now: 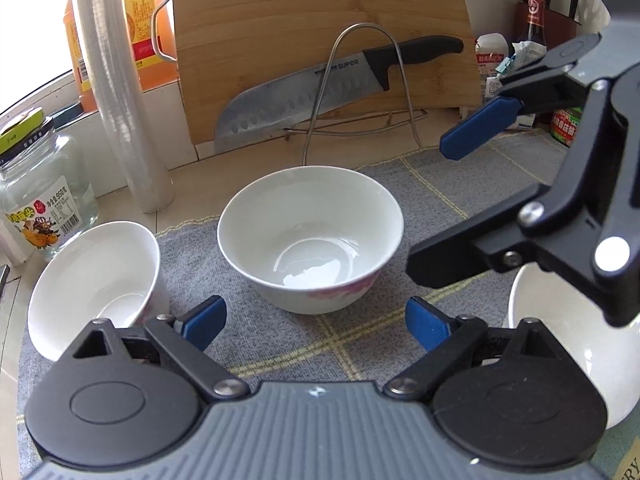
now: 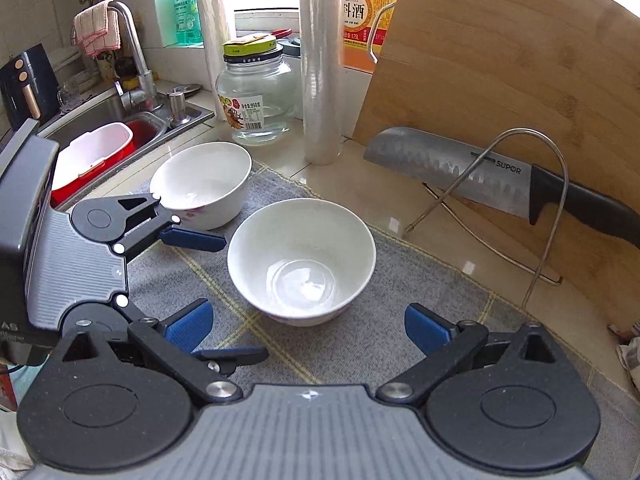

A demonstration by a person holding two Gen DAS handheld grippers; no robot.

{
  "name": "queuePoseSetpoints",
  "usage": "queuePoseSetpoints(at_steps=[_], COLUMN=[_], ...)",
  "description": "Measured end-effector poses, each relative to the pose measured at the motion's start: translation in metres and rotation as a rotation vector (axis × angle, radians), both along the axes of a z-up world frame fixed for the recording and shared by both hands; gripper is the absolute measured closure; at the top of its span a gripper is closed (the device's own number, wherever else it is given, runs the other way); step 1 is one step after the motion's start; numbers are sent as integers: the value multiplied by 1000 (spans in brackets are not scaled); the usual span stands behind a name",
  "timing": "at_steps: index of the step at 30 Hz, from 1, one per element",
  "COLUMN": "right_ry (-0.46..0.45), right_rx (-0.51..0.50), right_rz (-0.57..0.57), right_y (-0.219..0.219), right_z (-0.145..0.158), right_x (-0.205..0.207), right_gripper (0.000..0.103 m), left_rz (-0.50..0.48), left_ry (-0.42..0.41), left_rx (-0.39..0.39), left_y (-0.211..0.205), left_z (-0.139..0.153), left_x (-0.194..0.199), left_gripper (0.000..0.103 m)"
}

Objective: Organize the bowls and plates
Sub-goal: 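Grasp the rim of another white bowl with the right tool, then carry the held bowl with the right tool over the other bowl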

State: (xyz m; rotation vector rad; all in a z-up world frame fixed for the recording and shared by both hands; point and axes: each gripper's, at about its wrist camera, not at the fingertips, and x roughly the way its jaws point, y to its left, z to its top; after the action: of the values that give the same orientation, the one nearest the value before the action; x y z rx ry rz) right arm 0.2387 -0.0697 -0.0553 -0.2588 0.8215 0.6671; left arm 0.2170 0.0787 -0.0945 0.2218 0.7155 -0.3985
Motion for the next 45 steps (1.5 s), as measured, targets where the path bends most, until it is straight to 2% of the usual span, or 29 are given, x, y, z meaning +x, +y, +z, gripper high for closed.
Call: queuePoseSetpoints(at_steps=[11,20,36,45], right_ry=[36,90,124,137], right_rx=[-13,-11,19,38], right_rz=[66,58,62,52], right_y=[25,34,39,37], right_z=[-11,-27,-34,-31], right_x=[37,61,71,71], right_gripper=[0,0,11,11], left_rz=[41,53,56,53], left_ry=[-7,-15,-19,-15], left_rx=[-29,-54,-81,-81], left_y=[-8,-9,-6,-6], left_z=[-3,-3,-3,-3], left_x=[12,18,23,21], left_gripper=[8,9,13,13])
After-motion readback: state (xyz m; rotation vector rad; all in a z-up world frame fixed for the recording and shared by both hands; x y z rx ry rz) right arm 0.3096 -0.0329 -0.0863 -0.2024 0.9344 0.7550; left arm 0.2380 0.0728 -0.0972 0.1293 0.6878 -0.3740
